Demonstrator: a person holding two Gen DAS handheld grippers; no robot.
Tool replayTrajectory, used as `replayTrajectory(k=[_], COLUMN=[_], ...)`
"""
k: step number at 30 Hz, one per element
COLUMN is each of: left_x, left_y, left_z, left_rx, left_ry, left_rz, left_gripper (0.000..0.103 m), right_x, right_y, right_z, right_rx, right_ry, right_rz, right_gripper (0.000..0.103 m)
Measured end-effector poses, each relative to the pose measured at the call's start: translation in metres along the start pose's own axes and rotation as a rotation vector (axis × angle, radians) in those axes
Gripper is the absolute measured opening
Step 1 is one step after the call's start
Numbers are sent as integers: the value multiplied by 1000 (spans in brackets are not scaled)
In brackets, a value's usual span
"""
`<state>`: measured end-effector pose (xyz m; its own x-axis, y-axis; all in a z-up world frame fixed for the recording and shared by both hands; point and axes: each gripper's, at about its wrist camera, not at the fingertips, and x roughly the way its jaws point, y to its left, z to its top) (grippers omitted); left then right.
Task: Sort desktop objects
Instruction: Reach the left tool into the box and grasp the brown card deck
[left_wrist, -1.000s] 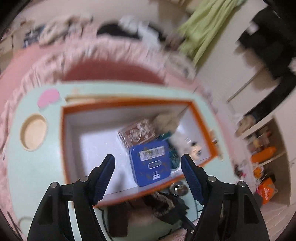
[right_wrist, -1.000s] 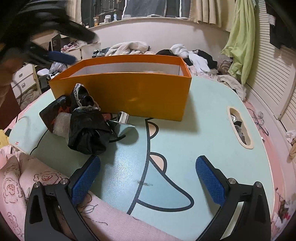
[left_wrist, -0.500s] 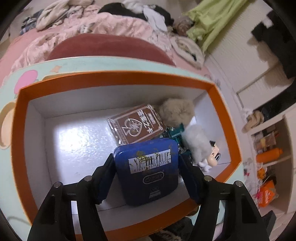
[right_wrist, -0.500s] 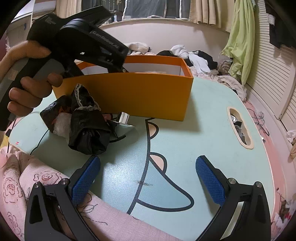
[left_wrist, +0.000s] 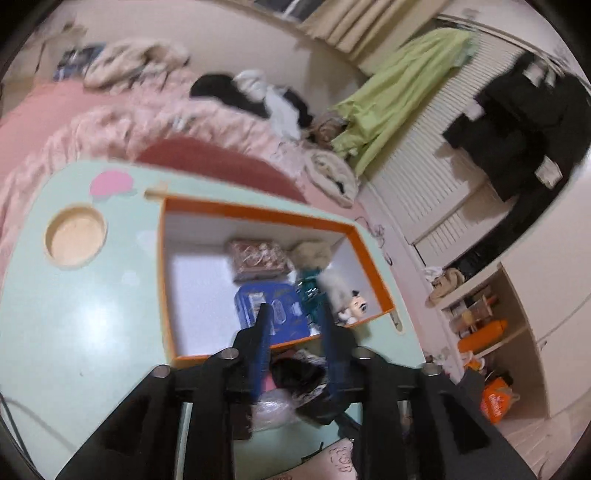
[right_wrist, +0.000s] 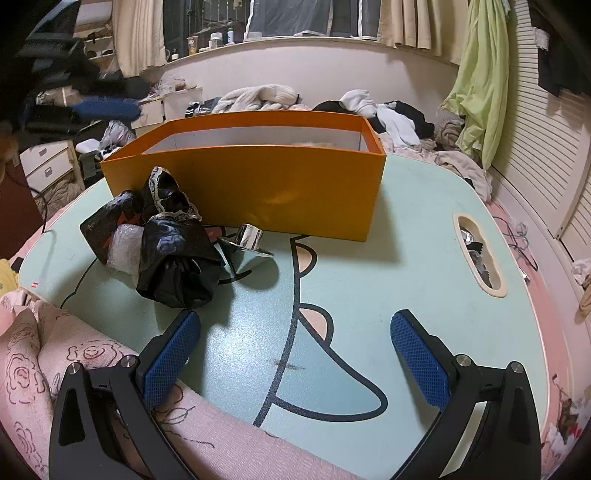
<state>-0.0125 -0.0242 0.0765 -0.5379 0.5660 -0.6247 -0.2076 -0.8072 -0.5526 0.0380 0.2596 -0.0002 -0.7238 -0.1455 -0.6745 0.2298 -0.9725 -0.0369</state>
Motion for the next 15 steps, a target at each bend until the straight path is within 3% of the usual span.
replayTrajectory(k=[1, 2, 5, 9, 12, 15], left_x=[9, 15, 37, 68, 85, 114], left_y=[5, 7, 0, -15, -21, -25], left_z=[3, 5, 12, 29, 45, 60], left_rx=[-39, -55, -2, 71, 94, 108], left_ry=[32, 50, 116, 198, 197, 247], left_rz=[25, 48, 82, 182, 232, 292], left_gripper=[49, 49, 55, 68, 69, 69], right_x=[-1, -1, -1, -2, -1, -1], right_y=[1, 1, 1, 3, 4, 5], right_z=[-1, -1, -1, -1, 0, -2], right_rx=[0, 0, 1, 1, 1, 2], right_ry=[0, 0, -1, -2, -3, -3], right_rz=[0, 0, 1, 1, 1, 1], right_gripper=[102, 102, 102, 102, 102, 102])
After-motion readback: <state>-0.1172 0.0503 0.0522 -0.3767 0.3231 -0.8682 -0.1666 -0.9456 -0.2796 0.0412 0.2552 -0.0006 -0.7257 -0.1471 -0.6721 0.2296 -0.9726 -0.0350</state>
